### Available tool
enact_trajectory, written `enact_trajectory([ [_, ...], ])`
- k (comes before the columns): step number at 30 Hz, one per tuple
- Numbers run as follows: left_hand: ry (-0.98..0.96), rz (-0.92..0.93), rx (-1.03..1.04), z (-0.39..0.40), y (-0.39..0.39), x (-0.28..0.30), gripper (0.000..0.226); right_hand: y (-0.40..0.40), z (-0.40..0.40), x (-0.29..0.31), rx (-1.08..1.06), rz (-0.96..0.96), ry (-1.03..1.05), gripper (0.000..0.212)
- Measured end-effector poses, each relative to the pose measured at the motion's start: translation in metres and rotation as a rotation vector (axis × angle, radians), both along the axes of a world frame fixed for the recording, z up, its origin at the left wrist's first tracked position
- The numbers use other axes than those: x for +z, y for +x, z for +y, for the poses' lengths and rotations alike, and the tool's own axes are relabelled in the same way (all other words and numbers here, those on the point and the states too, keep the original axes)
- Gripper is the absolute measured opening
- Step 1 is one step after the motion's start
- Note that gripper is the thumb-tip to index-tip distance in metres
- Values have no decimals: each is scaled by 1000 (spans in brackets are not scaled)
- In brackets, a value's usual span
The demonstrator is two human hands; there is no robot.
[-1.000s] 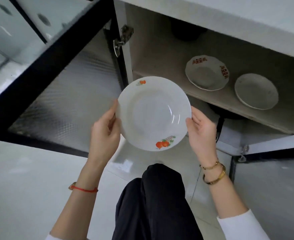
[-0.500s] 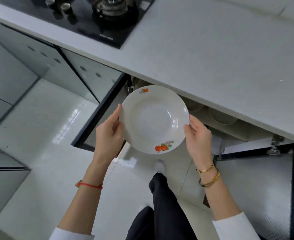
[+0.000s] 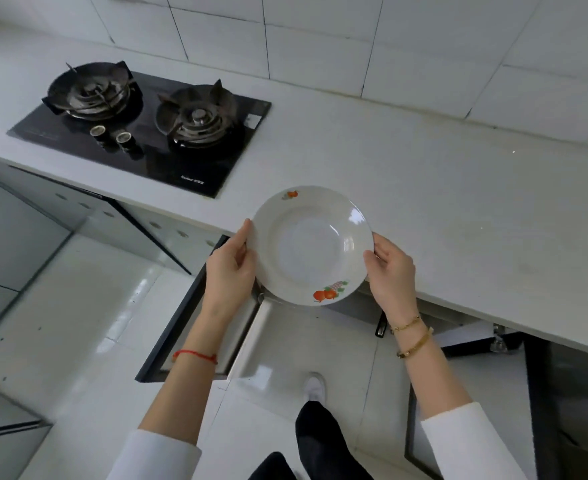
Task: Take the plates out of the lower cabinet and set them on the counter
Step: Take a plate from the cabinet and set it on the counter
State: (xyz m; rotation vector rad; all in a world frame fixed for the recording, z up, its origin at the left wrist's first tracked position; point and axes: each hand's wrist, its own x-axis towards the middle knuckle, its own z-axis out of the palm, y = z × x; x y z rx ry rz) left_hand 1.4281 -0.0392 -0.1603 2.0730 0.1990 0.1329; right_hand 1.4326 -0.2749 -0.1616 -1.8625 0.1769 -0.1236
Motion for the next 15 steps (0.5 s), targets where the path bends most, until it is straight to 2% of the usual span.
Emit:
enact_trajectory([
  [2,31,-9,-19,-5,22,4,56,19,-5,5,-22,12,3,47],
  [12,43,-6,-64,-13,139,11,52,125,-13,10,-85,43,-23,32],
  [15,-3,29,-84,-11,183,8,51,164,-12,6,-118,63,-64,32],
])
